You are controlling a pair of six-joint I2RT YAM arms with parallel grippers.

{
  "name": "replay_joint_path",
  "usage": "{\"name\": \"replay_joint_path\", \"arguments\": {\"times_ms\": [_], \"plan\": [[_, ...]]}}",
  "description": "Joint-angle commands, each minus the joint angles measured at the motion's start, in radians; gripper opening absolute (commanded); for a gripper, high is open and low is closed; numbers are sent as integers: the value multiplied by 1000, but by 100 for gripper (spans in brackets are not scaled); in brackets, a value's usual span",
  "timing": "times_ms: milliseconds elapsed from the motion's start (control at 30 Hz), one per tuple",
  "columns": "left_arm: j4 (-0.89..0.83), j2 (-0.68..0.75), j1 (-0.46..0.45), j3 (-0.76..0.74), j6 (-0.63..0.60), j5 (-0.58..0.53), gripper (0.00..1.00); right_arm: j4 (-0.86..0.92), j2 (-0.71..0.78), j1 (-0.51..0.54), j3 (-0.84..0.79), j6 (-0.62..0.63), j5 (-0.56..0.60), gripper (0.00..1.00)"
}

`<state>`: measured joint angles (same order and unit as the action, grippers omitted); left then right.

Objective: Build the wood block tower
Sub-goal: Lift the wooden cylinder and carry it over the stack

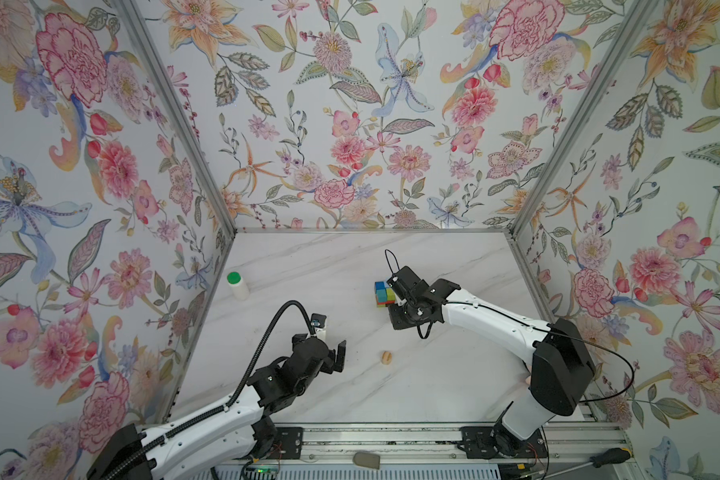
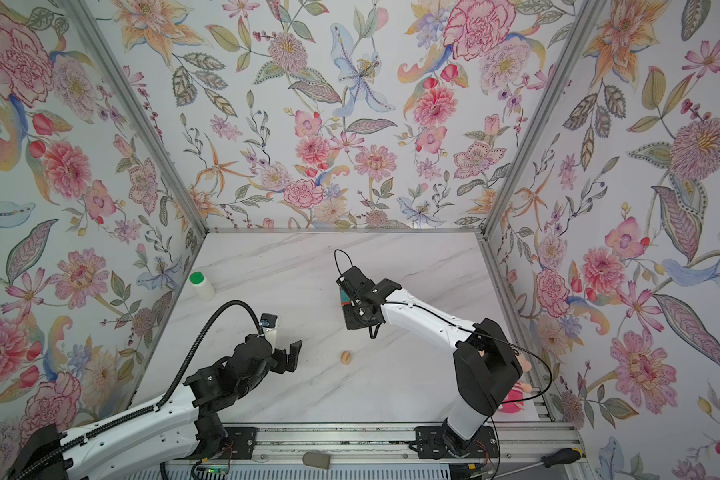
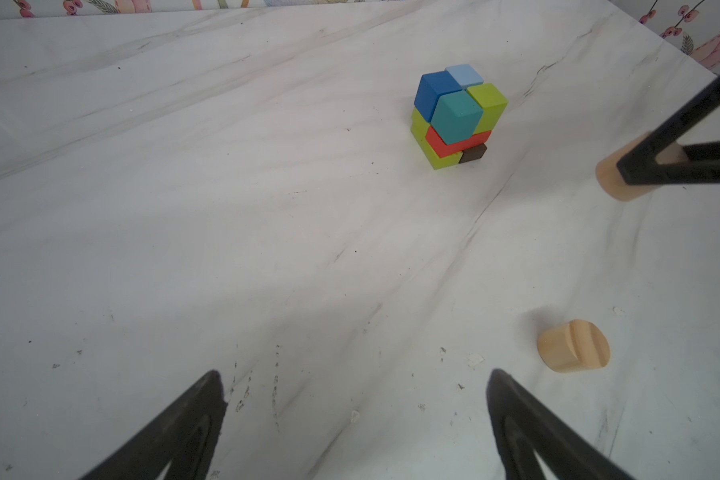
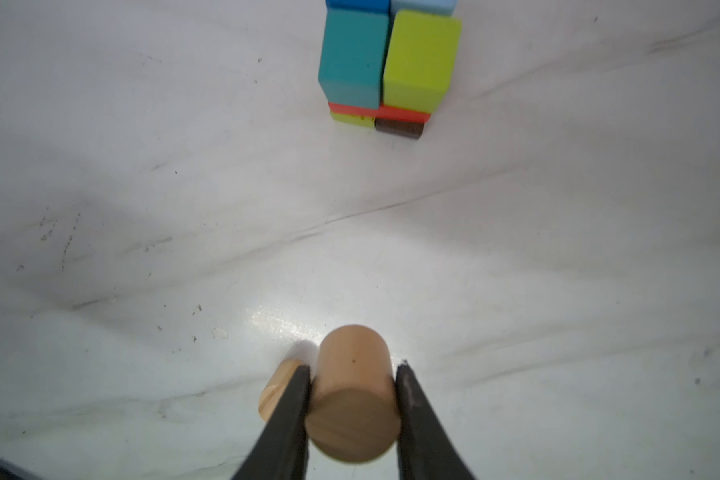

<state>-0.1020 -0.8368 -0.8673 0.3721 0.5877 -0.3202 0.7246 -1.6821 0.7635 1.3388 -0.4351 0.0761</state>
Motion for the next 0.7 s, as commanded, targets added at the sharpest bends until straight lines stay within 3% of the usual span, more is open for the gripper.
{"name": "replay_joint_path", "arguments": {"times_ms": [0, 333, 667], "plan": [[24, -22, 31, 47, -57, 26, 99, 62, -71, -32, 110, 71, 12, 30], [79, -104, 124, 90, -121, 99, 99, 157, -345, -104, 483, 156, -10, 29], [102, -131, 176, 89, -131, 136, 99, 258, -546, -110, 744, 201, 10, 29]]}}
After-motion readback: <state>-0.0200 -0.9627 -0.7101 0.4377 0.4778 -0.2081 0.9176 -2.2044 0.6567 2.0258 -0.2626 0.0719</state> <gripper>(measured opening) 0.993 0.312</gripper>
